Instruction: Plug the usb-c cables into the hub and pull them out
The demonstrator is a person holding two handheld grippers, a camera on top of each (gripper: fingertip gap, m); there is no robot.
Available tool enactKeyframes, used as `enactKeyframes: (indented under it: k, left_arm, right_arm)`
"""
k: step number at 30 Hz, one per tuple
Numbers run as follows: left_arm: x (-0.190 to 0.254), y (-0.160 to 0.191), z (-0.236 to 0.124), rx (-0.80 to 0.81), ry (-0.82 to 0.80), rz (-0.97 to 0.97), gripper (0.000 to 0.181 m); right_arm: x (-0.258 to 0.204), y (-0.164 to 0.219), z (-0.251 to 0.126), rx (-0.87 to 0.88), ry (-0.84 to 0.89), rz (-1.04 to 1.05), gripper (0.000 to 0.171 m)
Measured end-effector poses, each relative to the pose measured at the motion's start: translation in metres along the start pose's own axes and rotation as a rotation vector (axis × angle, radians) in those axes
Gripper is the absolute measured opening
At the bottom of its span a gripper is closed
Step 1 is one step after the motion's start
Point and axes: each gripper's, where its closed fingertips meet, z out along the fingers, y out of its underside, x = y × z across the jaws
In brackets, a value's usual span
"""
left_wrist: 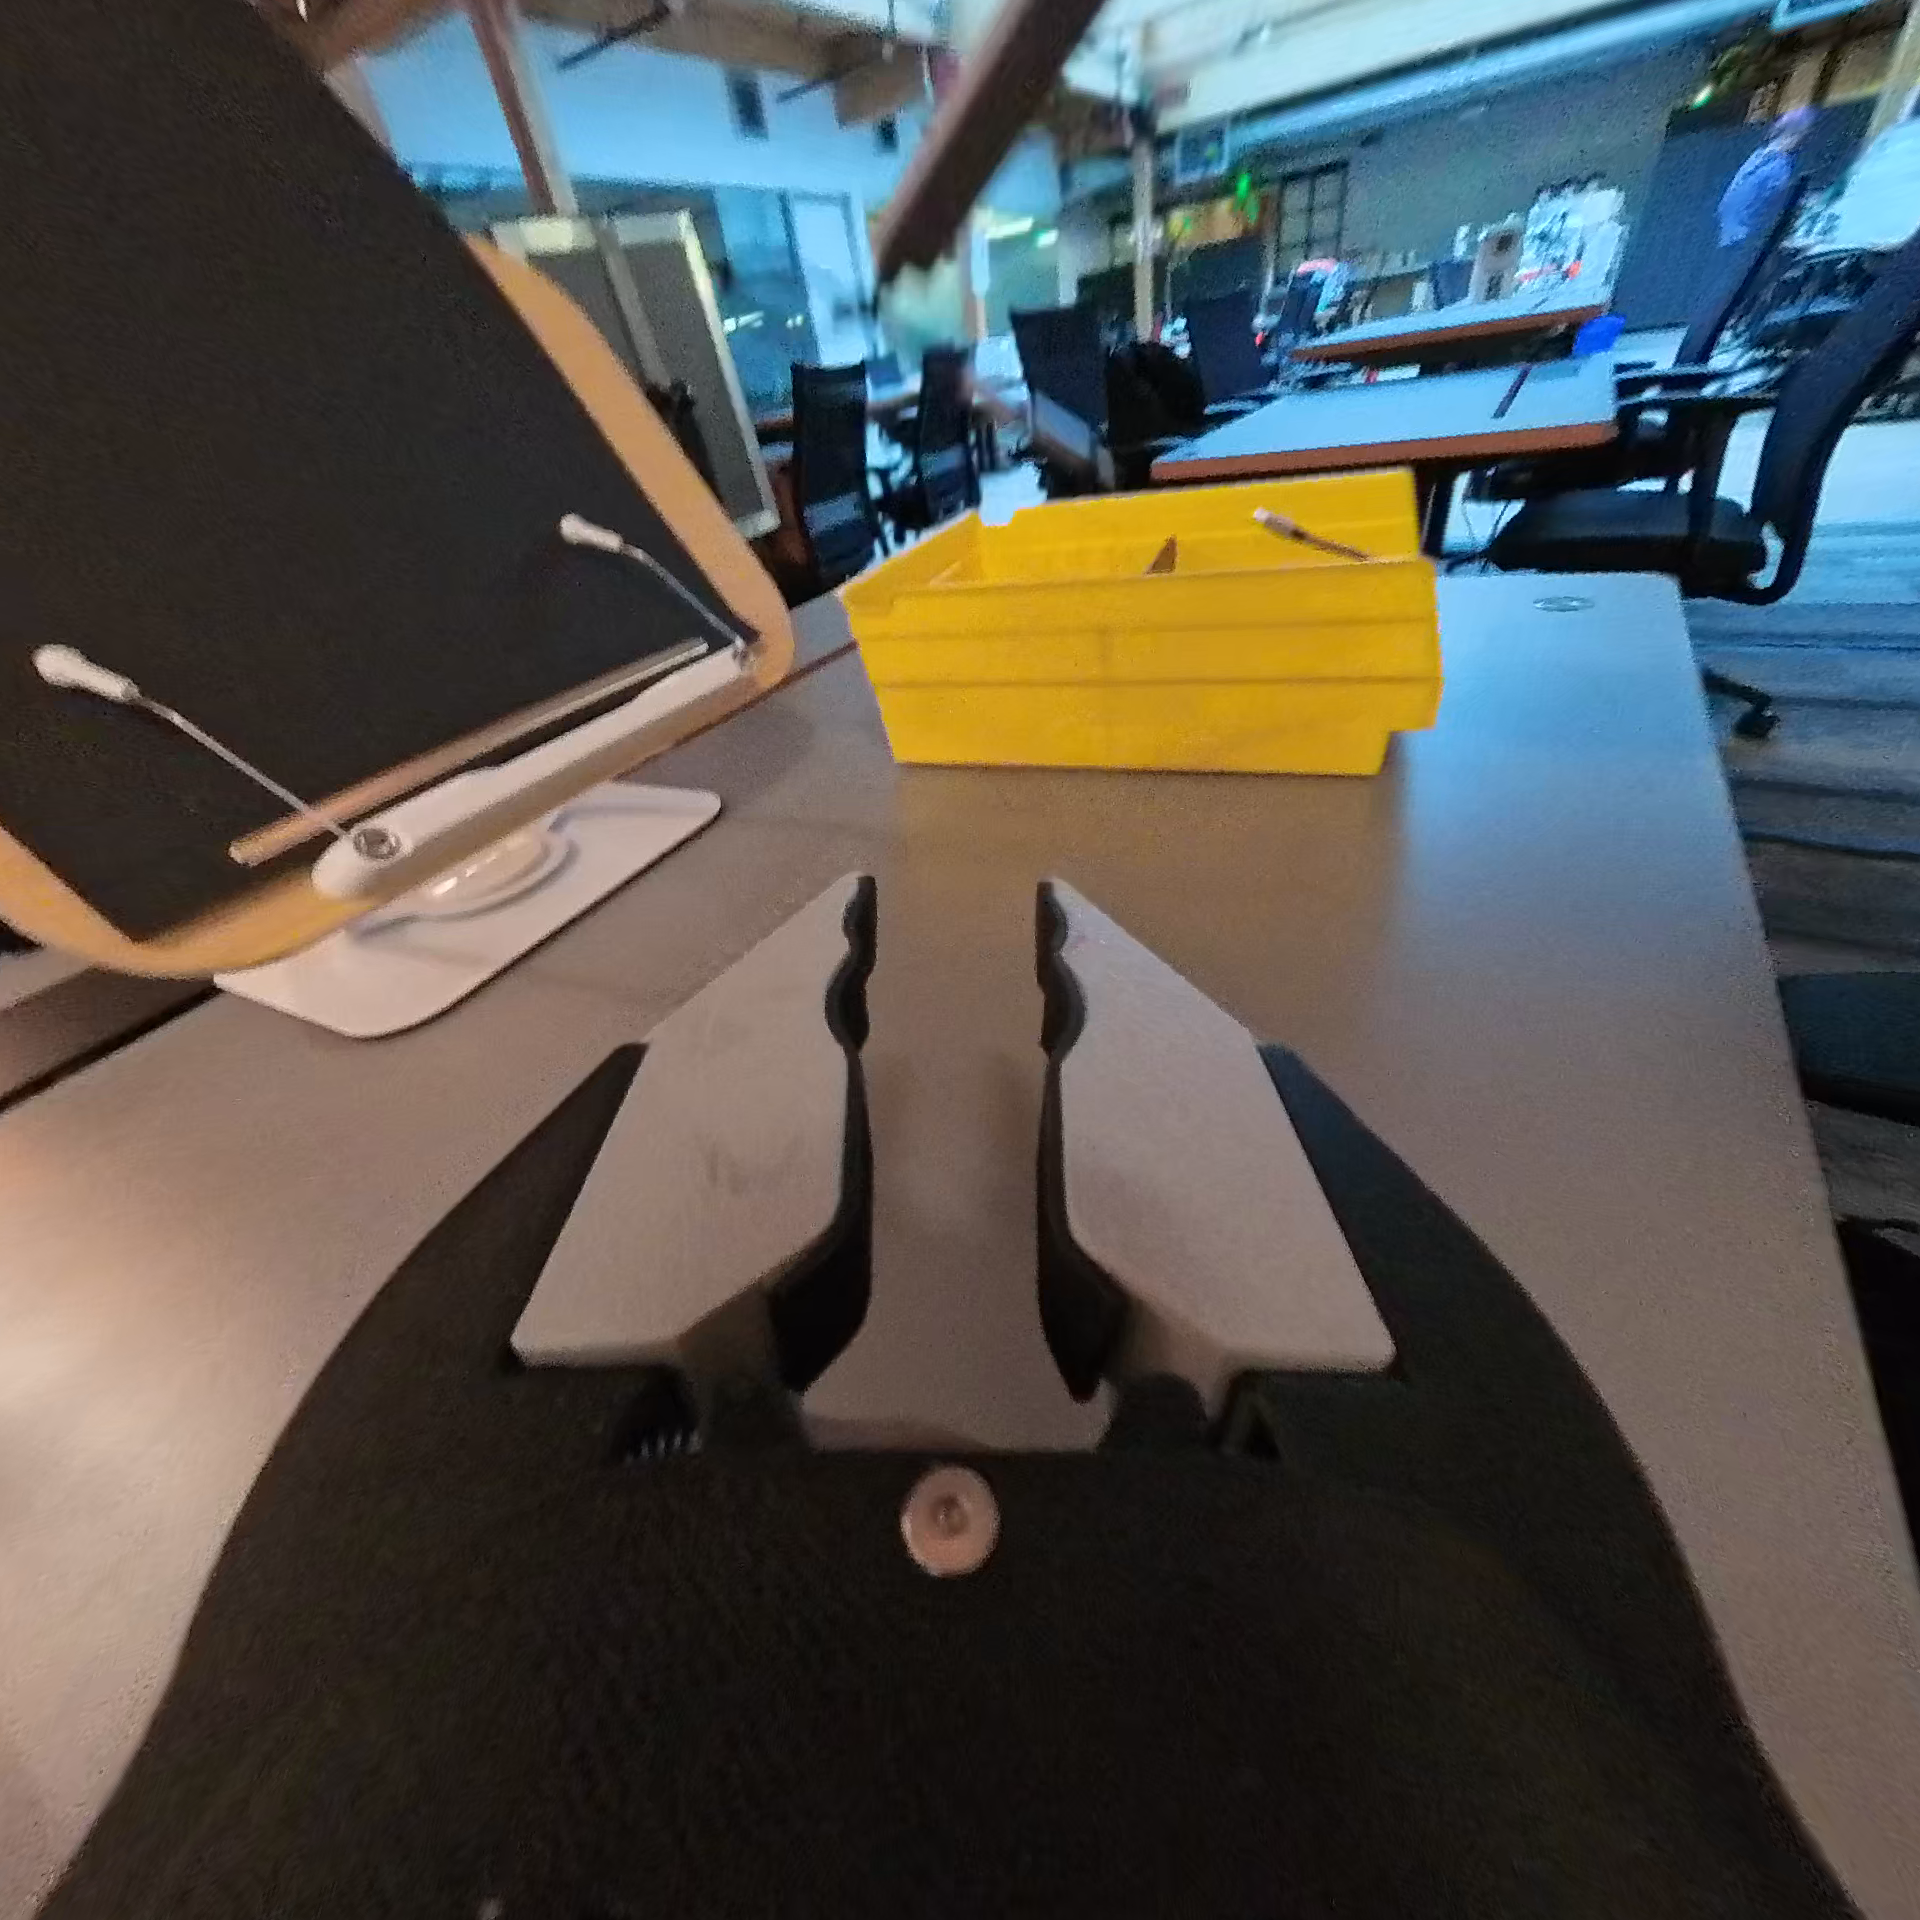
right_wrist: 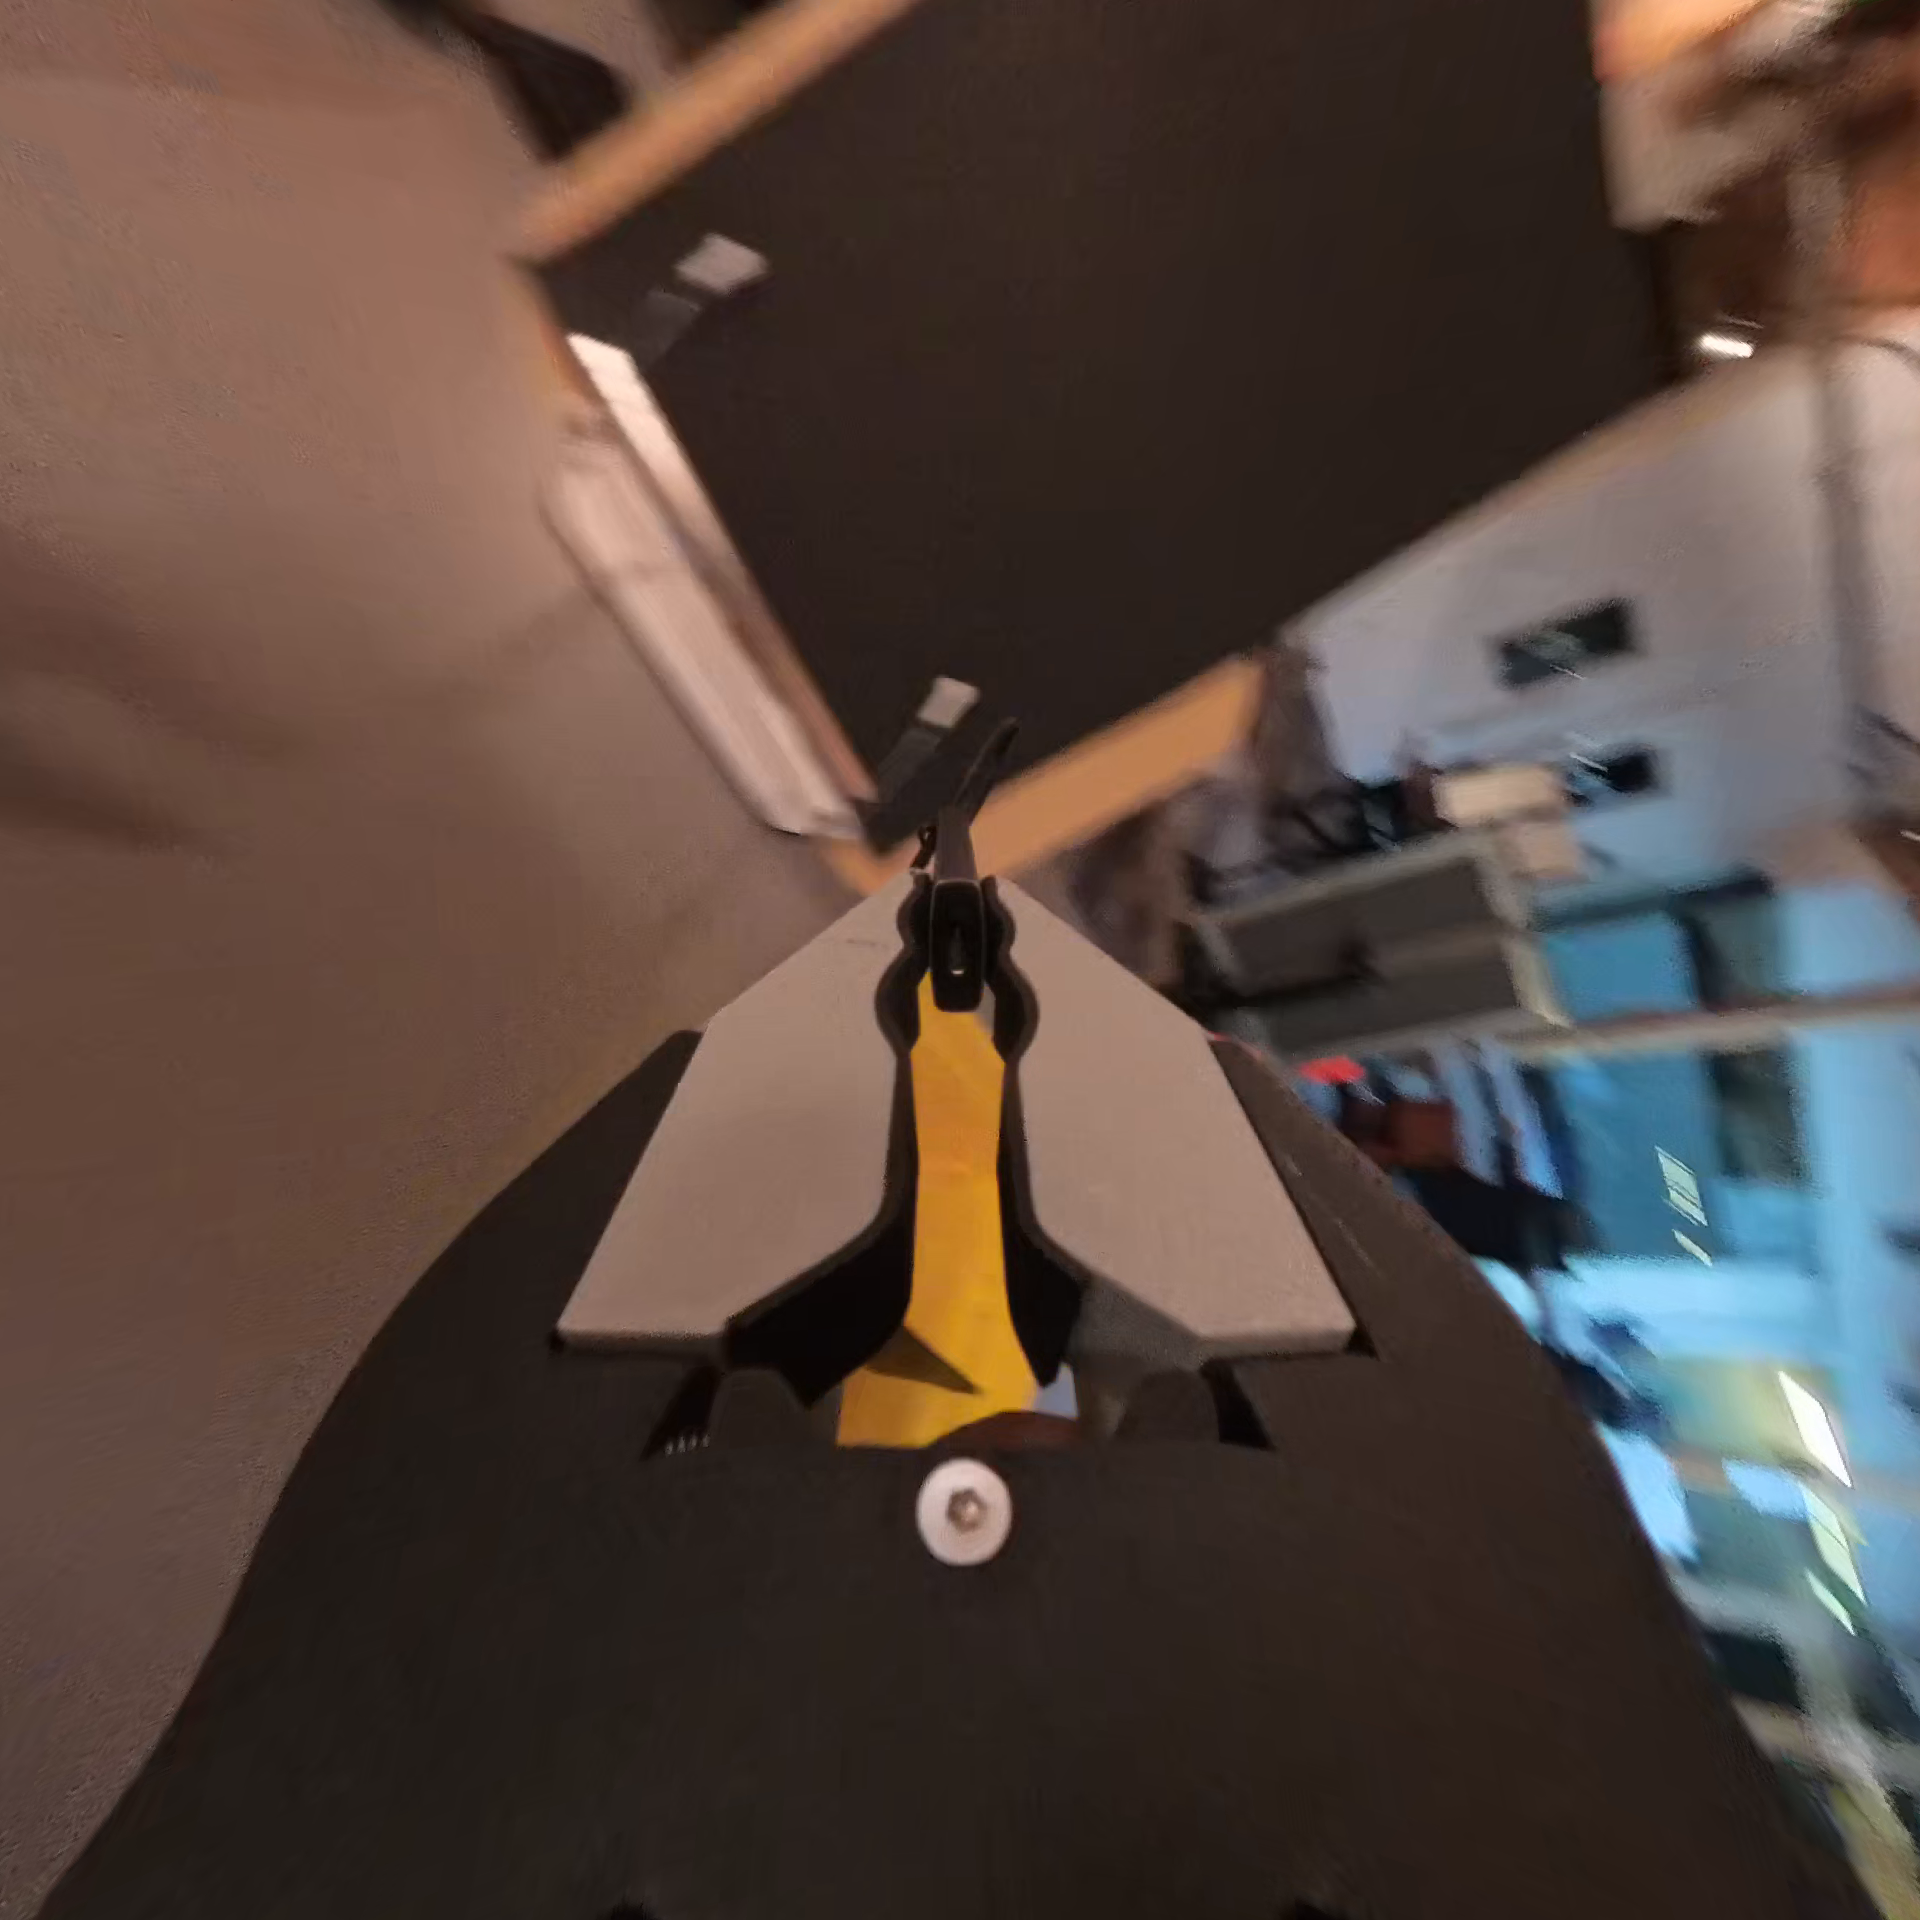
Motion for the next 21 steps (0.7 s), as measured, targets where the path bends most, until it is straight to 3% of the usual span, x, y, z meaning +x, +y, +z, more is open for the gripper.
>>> enactKeyframes:
  k: [2, 4, 7, 10, 12, 16, 21]
  left_arm:
    - [-0.001, 0.008, 0.003, -0.042, -0.005, 0.003, 0.026]
    - [0.003, 0.012, 0.006, -0.063, 0.003, 0.032, 0.024]
    - [0.008, 0.021, 0.009, -0.106, 0.000, 0.090, 0.022]
    - [0.010, 0.026, 0.011, -0.131, 0.008, 0.102, 0.021]
    - [0.010, 0.028, 0.011, -0.138, 0.011, 0.101, 0.021]
    - [0.009, 0.030, 0.012, -0.148, 0.008, 0.094, 0.020]
    - [0.008, 0.035, 0.015, -0.172, 0.008, 0.097, 0.020]
  right_arm:
    - [0.049, 0.022, 0.005, -0.066, 0.183, -0.008, 0.006]
    - [0.069, 0.048, 0.021, -0.144, 0.236, -0.020, 0.006]
    - [0.058, 0.097, 0.065, -0.293, 0.144, 0.002, 0.008]
    - [0.040, 0.150, 0.104, -0.467, 0.109, 0.025, 0.021]
    - [0.030, 0.164, 0.118, -0.493, 0.102, 0.048, 0.026]
    - [0.008, 0.123, 0.120, -0.320, 0.021, 0.253, 0.028]
    - [-0.059, 0.005, 0.096, 0.091, -0.299, 0.491, 0.033]
